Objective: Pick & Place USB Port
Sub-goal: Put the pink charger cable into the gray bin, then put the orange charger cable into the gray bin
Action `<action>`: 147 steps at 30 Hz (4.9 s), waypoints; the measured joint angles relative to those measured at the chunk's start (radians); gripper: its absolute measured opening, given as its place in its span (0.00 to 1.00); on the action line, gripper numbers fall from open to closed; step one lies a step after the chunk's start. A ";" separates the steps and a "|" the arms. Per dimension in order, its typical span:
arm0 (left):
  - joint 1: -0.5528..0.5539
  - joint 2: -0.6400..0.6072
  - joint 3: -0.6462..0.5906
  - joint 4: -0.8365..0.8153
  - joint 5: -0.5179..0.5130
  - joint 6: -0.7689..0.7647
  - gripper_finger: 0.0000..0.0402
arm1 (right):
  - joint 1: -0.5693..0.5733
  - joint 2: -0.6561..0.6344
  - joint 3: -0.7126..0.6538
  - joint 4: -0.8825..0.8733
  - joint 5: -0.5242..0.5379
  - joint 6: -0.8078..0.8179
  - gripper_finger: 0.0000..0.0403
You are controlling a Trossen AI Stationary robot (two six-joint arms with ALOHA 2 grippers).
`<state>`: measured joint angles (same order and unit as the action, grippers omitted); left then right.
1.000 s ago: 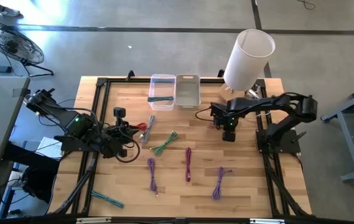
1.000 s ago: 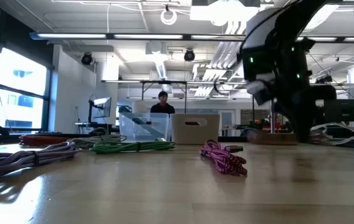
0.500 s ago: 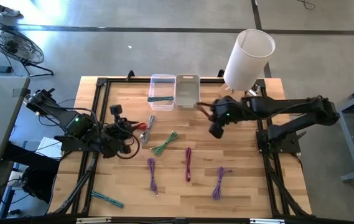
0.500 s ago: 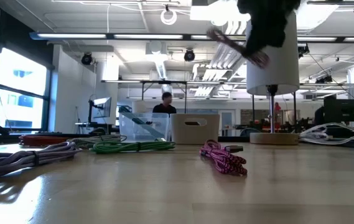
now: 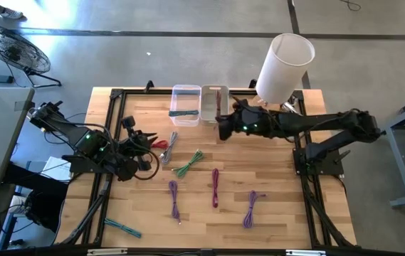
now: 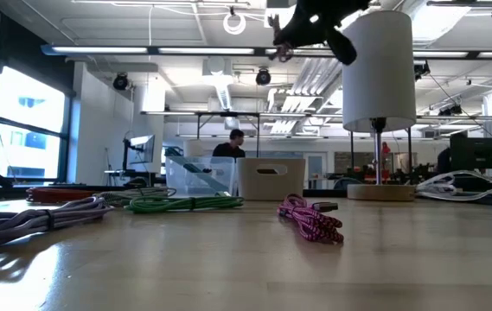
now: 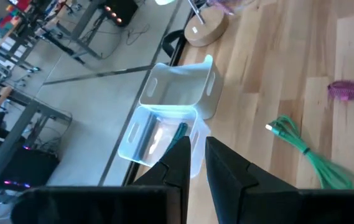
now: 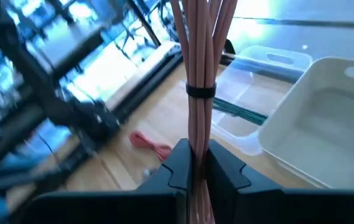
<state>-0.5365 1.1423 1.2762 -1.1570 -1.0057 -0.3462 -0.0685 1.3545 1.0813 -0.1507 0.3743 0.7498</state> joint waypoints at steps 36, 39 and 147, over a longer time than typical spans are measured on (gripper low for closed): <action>0.000 0.000 0.000 -0.103 0.082 0.000 0.12 | -0.262 0.220 0.000 -0.046 0.082 0.274 0.04; 0.000 0.000 0.000 -0.103 0.080 0.000 0.12 | -0.275 0.240 0.000 -0.039 0.056 0.288 0.04; 0.543 -0.016 0.000 -0.230 0.852 0.500 0.52 | 0.384 -0.421 0.000 -0.219 -0.449 -0.620 0.25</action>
<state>0.0068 1.1262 1.2758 -1.3869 -0.1536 0.1543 0.3153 0.9333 1.0817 -0.3695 -0.0743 0.1297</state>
